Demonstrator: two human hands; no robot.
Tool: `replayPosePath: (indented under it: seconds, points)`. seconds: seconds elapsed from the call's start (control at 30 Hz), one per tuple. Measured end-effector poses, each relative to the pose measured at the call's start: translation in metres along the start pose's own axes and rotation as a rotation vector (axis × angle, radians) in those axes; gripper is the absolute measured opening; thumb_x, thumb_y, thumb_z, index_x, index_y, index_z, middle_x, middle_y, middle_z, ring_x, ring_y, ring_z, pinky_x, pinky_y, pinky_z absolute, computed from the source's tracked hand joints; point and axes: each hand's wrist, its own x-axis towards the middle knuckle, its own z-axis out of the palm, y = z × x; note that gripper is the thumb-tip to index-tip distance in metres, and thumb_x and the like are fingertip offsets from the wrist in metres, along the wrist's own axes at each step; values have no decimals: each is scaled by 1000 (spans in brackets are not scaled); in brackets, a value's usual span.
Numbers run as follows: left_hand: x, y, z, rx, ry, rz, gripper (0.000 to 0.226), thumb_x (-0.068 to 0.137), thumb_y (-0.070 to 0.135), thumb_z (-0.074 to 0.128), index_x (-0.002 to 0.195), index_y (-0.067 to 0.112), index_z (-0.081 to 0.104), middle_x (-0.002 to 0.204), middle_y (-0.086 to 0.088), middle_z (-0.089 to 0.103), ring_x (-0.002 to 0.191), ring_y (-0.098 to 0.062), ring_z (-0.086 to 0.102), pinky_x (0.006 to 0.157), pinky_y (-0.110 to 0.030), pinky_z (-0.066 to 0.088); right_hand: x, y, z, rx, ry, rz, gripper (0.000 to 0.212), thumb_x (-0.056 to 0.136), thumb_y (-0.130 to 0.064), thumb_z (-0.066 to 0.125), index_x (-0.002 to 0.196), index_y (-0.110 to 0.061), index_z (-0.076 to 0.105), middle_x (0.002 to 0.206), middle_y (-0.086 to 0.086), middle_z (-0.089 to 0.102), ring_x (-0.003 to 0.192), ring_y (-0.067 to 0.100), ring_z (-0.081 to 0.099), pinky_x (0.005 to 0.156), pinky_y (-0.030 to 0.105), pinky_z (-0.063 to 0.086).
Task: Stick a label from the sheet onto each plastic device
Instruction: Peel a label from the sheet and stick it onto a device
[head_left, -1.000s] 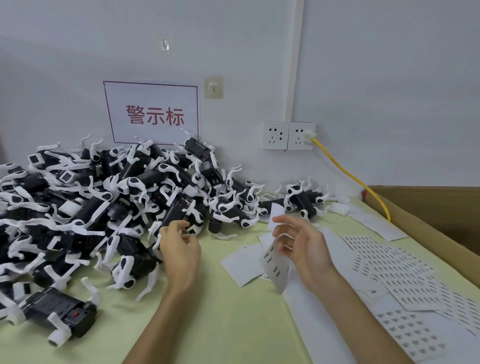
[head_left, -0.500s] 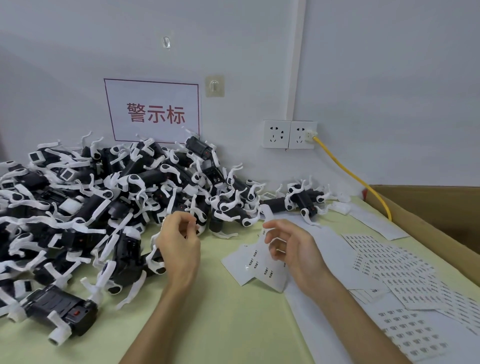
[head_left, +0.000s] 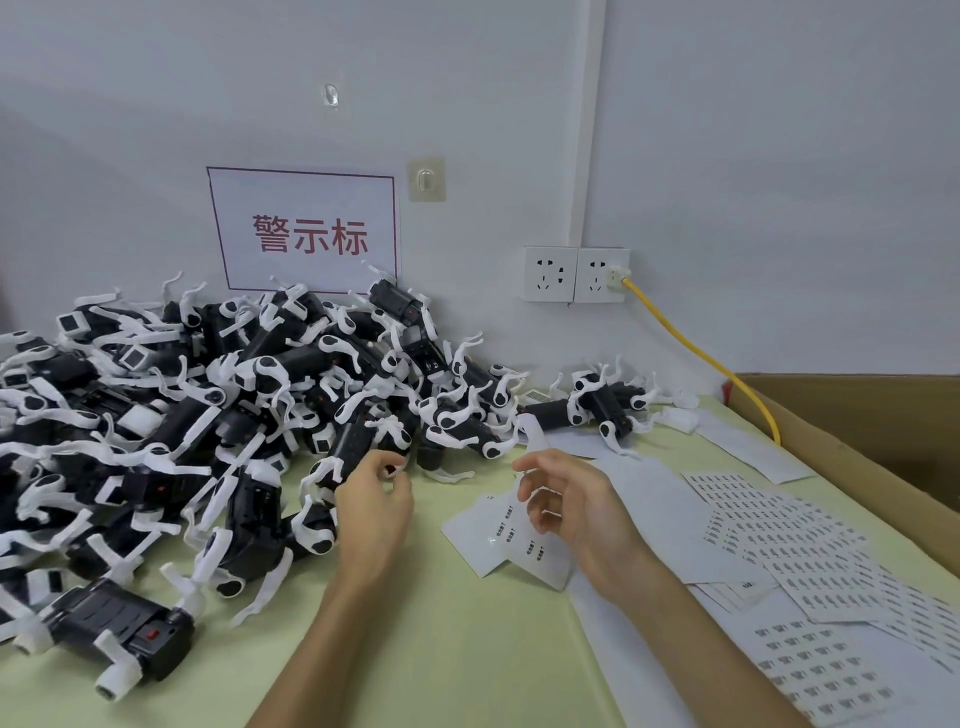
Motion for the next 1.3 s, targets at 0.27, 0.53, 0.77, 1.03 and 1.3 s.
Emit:
replayPosePath:
  seconds: [0.27, 0.53, 0.77, 1.03, 1.3]
  points:
    - [5, 5, -6, -103, 185, -182, 33, 94, 3, 55, 123, 12, 69, 99, 1, 63, 64, 4, 48, 54, -12, 34, 1, 2, -1, -11, -16, 0, 26, 98, -17, 48, 92, -6, 71, 74, 8, 61, 57, 16, 50, 58, 28, 37]
    - [-1, 15, -18, -216, 343, -49, 23, 94, 3, 55, 105, 18, 69, 85, 9, 66, 73, -2, 61, 59, -10, 41, 1, 1, 0, -9, -24, -1, 26, 98, -16, 48, 92, -6, 71, 74, 8, 61, 58, 17, 50, 58, 28, 37]
    - [-27, 39, -8, -264, 309, 391, 22, 90, -6, 55, 87, 12, 66, 77, 12, 68, 69, -10, 65, 59, -14, 47, 0, 3, 0, -29, -28, 2, 25, 98, -16, 50, 93, -7, 72, 75, 8, 61, 59, 17, 52, 58, 27, 39]
    - [-60, 61, -1, -280, 111, 750, 17, 85, 9, 48, 79, 6, 64, 66, 2, 61, 57, -12, 57, 53, -25, 44, 0, 5, 5, 83, -27, 74, 30, 97, -20, 59, 128, -22, 58, 113, 11, 70, 92, 32, 71, 76, 40, 56]
    - [-69, 65, -1, -285, 46, 821, 18, 85, 7, 48, 80, 7, 65, 70, 2, 58, 59, -8, 52, 55, -20, 41, 0, 9, 4, -142, 19, 8, 35, 91, -9, 68, 122, -26, 66, 119, 9, 67, 94, 20, 71, 83, 36, 58]
